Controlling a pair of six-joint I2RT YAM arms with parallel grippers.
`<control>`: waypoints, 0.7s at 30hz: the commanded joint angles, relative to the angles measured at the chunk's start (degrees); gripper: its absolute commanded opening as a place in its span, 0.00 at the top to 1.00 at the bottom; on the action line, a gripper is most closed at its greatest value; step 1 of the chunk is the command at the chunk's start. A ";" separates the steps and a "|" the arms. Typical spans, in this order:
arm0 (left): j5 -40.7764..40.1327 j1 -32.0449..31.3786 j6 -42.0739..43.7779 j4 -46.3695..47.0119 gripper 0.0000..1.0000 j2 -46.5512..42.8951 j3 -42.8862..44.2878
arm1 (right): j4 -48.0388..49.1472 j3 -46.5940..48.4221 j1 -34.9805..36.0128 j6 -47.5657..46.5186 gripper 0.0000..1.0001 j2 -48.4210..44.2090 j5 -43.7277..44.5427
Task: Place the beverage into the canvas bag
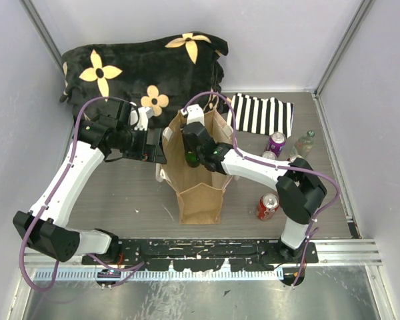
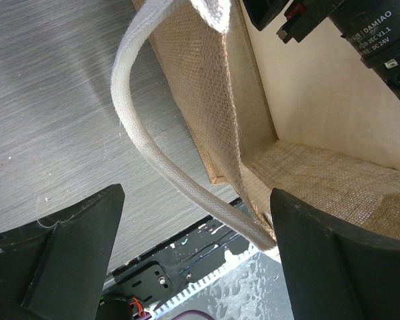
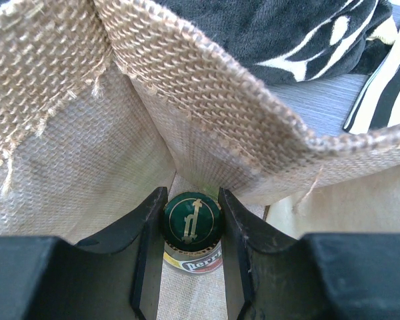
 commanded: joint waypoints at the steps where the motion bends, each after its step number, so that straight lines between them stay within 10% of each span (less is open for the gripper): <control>1: 1.03 0.07 0.75 0.03 0.02 0.30 -0.35 | 11.21 2.46 0.52 -0.79 0.99 -2.62 1.85; 13: 1.28 0.06 1.25 0.04 0.02 -0.13 -0.98 | 10.60 0.90 1.06 0.87 0.99 -1.08 0.89; 21: 1.57 0.06 1.17 0.24 0.02 -0.07 -1.01 | 9.76 0.95 1.24 0.98 0.57 -1.96 0.76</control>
